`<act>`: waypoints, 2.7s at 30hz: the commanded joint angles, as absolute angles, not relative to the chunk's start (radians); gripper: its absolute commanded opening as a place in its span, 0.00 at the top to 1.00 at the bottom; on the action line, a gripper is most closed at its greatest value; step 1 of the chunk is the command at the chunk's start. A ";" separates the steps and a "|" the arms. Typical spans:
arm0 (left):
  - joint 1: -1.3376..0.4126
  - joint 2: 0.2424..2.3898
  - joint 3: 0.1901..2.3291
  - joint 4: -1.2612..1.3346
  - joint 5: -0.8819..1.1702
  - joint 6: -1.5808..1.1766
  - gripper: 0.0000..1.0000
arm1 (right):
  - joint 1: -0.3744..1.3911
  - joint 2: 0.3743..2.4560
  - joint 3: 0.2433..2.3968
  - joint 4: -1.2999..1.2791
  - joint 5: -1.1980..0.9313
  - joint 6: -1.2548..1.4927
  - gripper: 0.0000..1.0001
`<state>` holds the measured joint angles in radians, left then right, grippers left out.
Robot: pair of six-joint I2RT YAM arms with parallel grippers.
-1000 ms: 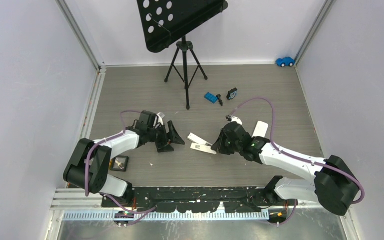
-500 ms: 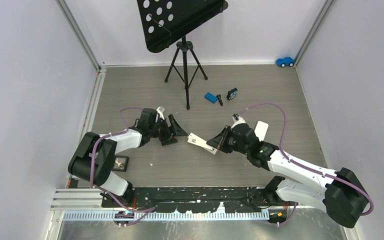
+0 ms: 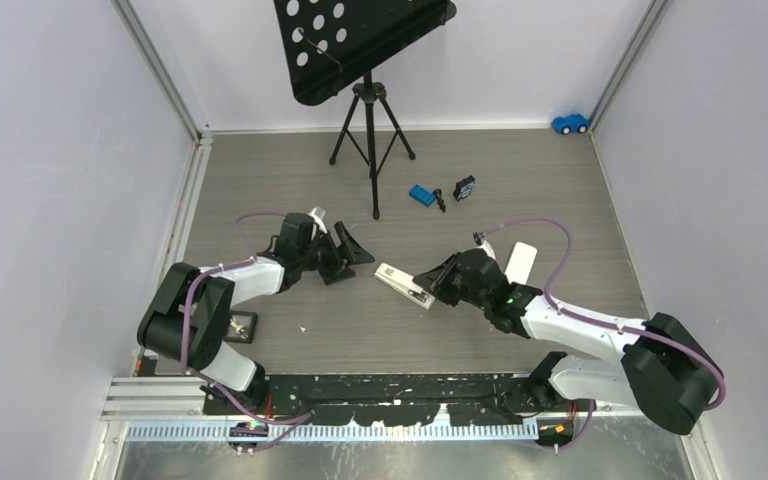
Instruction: Load the batteries into the remote control
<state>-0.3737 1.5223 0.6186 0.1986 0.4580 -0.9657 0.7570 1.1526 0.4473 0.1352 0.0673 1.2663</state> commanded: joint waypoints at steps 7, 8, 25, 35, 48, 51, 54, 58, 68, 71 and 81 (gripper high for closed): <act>-0.376 1.588 0.674 0.242 0.485 -0.938 0.26 | 0.753 1.191 0.451 -0.032 0.080 1.358 1.00; -0.376 1.594 0.677 0.242 0.488 -0.935 0.26 | 0.753 1.193 0.448 -0.041 0.080 1.362 1.00; -0.407 1.687 0.780 0.156 0.522 -0.830 0.34 | 0.752 1.309 0.450 -0.102 0.120 1.393 1.00; -0.438 1.728 0.805 0.123 0.517 -0.759 0.45 | 0.752 1.266 0.425 -0.146 0.131 1.405 1.00; -0.469 1.759 0.780 0.105 0.494 -0.726 0.55 | 0.744 1.232 0.403 -0.170 0.087 1.394 1.00; -0.485 1.768 0.779 0.079 0.473 -0.703 0.56 | 0.743 1.242 0.403 -0.149 0.069 1.385 1.00; -0.500 1.779 0.782 0.036 0.433 -0.676 0.60 | 0.744 1.240 0.413 -0.144 0.062 1.374 1.00; -0.510 1.797 0.784 0.003 0.393 -0.655 0.64 | 0.744 1.237 0.422 -0.144 0.062 1.362 0.94; -0.518 1.835 0.782 -0.066 0.320 -0.643 0.64 | 0.735 1.150 0.432 -0.218 0.106 1.331 0.67; -0.520 1.849 0.785 -0.069 0.311 -0.643 0.64 | 0.735 1.084 0.433 -0.268 0.132 1.321 0.57; -0.526 1.856 0.787 -0.068 0.291 -0.643 0.64 | 0.733 1.060 0.434 -0.288 0.110 1.260 0.53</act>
